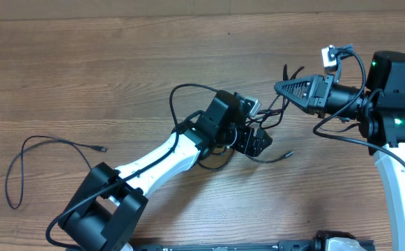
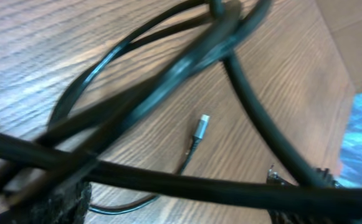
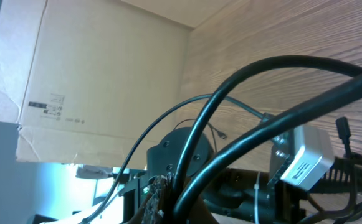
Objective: Untangle cables
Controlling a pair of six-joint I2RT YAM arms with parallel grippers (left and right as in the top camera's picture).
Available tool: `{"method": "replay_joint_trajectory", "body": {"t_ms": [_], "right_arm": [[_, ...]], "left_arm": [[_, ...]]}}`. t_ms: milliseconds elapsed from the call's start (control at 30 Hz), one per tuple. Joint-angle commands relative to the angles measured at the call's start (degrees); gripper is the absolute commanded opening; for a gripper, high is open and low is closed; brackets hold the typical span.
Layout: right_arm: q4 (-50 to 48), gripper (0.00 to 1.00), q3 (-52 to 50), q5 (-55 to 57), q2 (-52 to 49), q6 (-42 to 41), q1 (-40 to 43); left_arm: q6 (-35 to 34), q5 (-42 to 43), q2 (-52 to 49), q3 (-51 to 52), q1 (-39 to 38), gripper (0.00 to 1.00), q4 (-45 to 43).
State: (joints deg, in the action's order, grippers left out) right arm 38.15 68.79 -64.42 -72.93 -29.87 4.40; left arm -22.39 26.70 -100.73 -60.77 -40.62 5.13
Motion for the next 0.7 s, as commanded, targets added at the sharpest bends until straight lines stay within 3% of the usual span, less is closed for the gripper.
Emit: {"method": "replay_joint_trajectory", "body": {"t_ms": [0, 133, 233, 300, 367, 667], "right_arm": [[-0.6, 0.04, 1.0, -1.3, 0.5, -0.3, 0.3], [-0.6, 0.04, 1.0, -0.1, 0.4, -0.3, 1.0], [-0.6, 0.04, 1.0, 0.4, 0.4, -0.3, 1.0], [-0.6, 0.04, 1.0, 0.3, 0.4, -0.3, 1.0], [-0.6, 0.04, 1.0, 0.3, 0.4, -0.3, 1.0], [-0.4, 0.04, 1.0, 0.3, 0.4, -0.4, 1.0]], "left_arm": [[8.2, -0.4, 1.8, 0.2, 0.2, 0.99, 0.9], [13.5, 7.5, 5.7, 0.1, 0.8, 1.00, 2.4], [16.5, 1.1, 11.0, 0.1, 1.2, 1.00, 7.2], [18.8, -11.7, 15.5, 0.1, 1.2, 0.99, 12.0], [20.3, -17.4, 17.0, 0.1, 1.1, 1.00, 13.1], [26.9, -18.3, 10.3, 0.1, 0.8, 1.00, 12.1]]}}
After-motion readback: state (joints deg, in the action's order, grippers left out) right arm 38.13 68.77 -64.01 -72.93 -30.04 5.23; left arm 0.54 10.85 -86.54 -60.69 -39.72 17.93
